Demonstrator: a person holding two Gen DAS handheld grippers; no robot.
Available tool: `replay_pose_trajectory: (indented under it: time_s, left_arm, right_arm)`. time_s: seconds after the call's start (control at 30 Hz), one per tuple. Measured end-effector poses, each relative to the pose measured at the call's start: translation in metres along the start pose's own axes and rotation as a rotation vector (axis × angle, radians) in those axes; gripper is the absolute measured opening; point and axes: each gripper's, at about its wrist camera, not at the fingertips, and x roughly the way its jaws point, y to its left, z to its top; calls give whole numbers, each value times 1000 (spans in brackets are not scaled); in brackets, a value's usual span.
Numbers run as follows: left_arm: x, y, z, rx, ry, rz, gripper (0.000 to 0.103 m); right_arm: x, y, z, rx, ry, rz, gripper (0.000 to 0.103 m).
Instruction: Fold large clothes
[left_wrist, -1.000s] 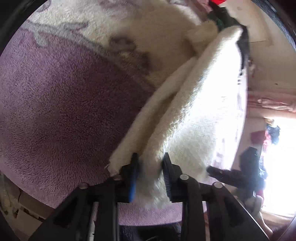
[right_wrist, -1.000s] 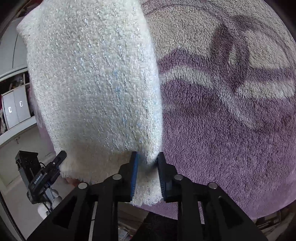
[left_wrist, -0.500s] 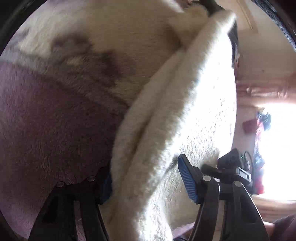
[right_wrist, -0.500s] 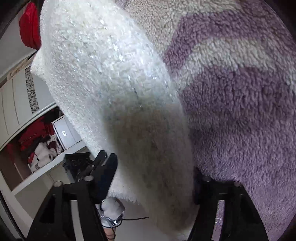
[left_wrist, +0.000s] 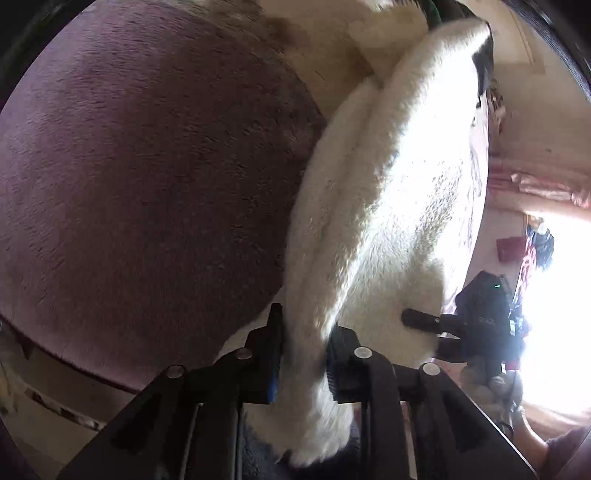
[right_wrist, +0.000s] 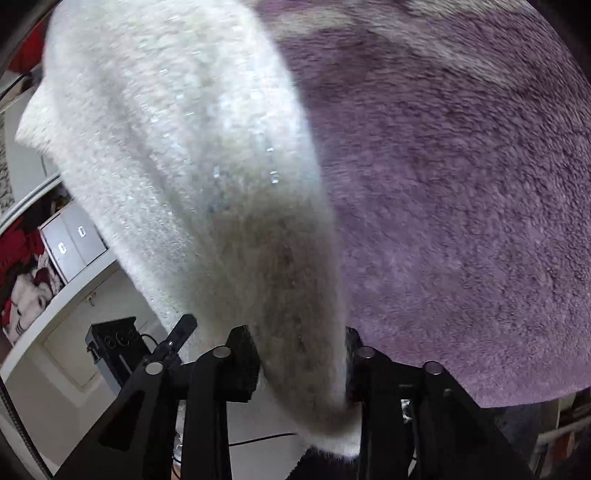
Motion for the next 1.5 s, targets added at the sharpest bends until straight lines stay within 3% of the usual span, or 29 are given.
replay_pose_trajectory:
  time_s: [0.07, 0.13, 0.27, 0.3, 0.4, 0.47, 0.53, 0.57, 0.63, 0.73, 0.87, 0.97, 1.03, 1.13, 1.2, 1.27, 1.3, 1.37, 1.5]
  left_arm:
    - [-28, -2, 3, -5, -27, 51, 24]
    - [-59, -14, 6, 40, -78, 74, 24]
    - [-85, -80, 62, 167, -176, 51, 24]
    - [-84, -102, 80, 204, -195, 19, 24]
    - [-65, -150, 130, 267, -237, 14, 24]
    - [-43, -162, 162, 268, -231, 90, 24]
    - [-20, -159, 193, 247, -183, 170, 23]
    - [-2, -160, 194, 240, -161, 213, 21]
    - [26, -147, 212, 240, -122, 275, 20]
    - [25, -137, 214, 226, -118, 233, 20]
    - [22, -119, 225, 219, -120, 220, 20]
    - [28, -128, 239, 175, -117, 201, 19]
    - [11, -147, 225, 210, -131, 206, 18]
    - [-18, -168, 190, 311, -151, 155, 18]
    - [-12, -165, 174, 353, -117, 173, 18]
    - [15, -143, 174, 328, -60, 210, 18]
    - [27, -128, 177, 302, -43, 203, 18]
    - [34, -110, 187, 266, -27, 172, 6]
    - [30, -91, 200, 238, -1, 73, 6]
  right_arm:
    - [-17, -1, 10, 10, 5, -8, 45]
    - [-46, 6, 14, -39, -62, -61, 58]
    - [-104, 37, 28, -109, -213, -95, 59]
    - [-114, 49, 38, -117, -241, -86, 59]
    - [-134, 88, 62, -175, -325, -97, 58]
    - [-142, 118, 75, -218, -374, -111, 44]
    - [-143, 153, 94, -269, -397, -124, 41]
    - [-141, 168, 104, -293, -405, -142, 39]
    - [-128, 198, 125, -340, -394, -205, 34]
    - [-104, 208, 161, -364, -347, -338, 33]
    - [-77, 208, 183, -378, -313, -476, 33]
    - [-64, 238, 195, -382, -283, -580, 33]
    - [-73, 256, 189, -349, -257, -590, 33]
    - [-105, 274, 148, -418, -291, -426, 33]
    - [-101, 287, 131, -454, -258, -358, 32]
    - [-73, 275, 122, -454, -176, -373, 24]
    - [-55, 249, 123, -439, -140, -420, 19]
    - [-20, 222, 145, -416, -128, -513, 6]
    - [-15, 214, 165, -322, -145, -513, 4]
